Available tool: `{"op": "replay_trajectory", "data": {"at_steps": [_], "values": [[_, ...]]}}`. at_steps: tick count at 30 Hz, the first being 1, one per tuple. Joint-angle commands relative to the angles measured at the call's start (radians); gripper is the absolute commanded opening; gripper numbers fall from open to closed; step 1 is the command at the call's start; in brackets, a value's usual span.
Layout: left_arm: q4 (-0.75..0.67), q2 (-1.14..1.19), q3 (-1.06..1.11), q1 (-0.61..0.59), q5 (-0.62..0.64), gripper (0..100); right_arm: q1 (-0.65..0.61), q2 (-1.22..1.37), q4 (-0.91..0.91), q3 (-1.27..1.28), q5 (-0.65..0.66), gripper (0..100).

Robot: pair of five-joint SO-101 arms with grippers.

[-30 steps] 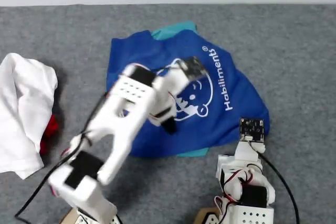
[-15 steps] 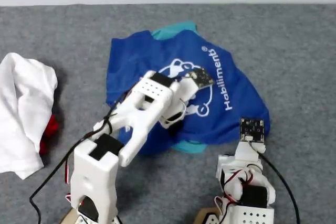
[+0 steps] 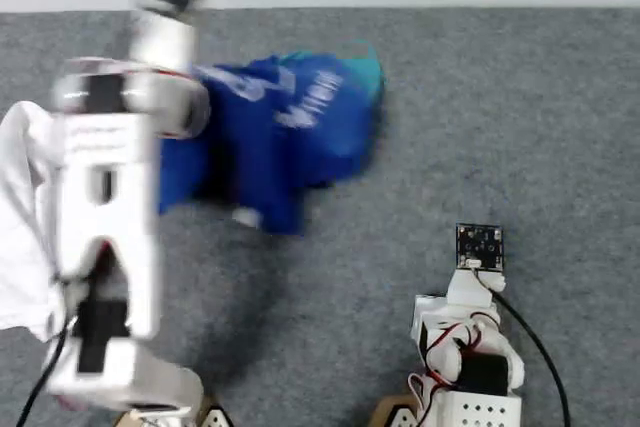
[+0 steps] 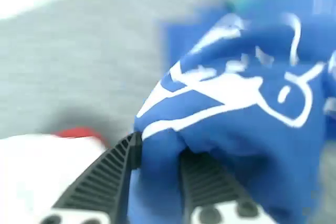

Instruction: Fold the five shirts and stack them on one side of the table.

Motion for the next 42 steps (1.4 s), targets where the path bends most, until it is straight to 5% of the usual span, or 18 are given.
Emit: {"op": "replay_trajectory", "data": {"at_steps": [1, 11, 24, 29, 33, 36, 42], "values": [[0.000, -0.216, -0.079, -0.158, 0.014, 0, -0.001, -0.010, 0.002, 0.014, 0.009, 0.9], [-0.124, -0.374, -0.073, -0.528, 0.071, 0, -0.001, -0.010, 0.002, 0.014, 0.009, 0.9], [-0.282, -0.416, -0.125, -0.717, 0.170, 0, -0.001, -0.010, 0.002, 0.014, 0.009, 0.9], [-0.284, -0.351, 0.005, -0.733, -0.021, 1, -0.001, -0.010, 0.002, 0.014, 0.009, 0.9], [-0.284, -0.318, 0.140, -0.738, -0.186, 13, -0.001, -0.010, 0.002, 0.014, 0.009, 0.9], [-0.285, -0.313, 0.216, -0.738, -0.261, 20, -0.001, -0.010, 0.002, 0.014, 0.009, 0.9], [-0.287, -0.316, 0.222, -0.732, -0.298, 15, -0.001, -0.010, 0.002, 0.014, 0.009, 0.9]]}}
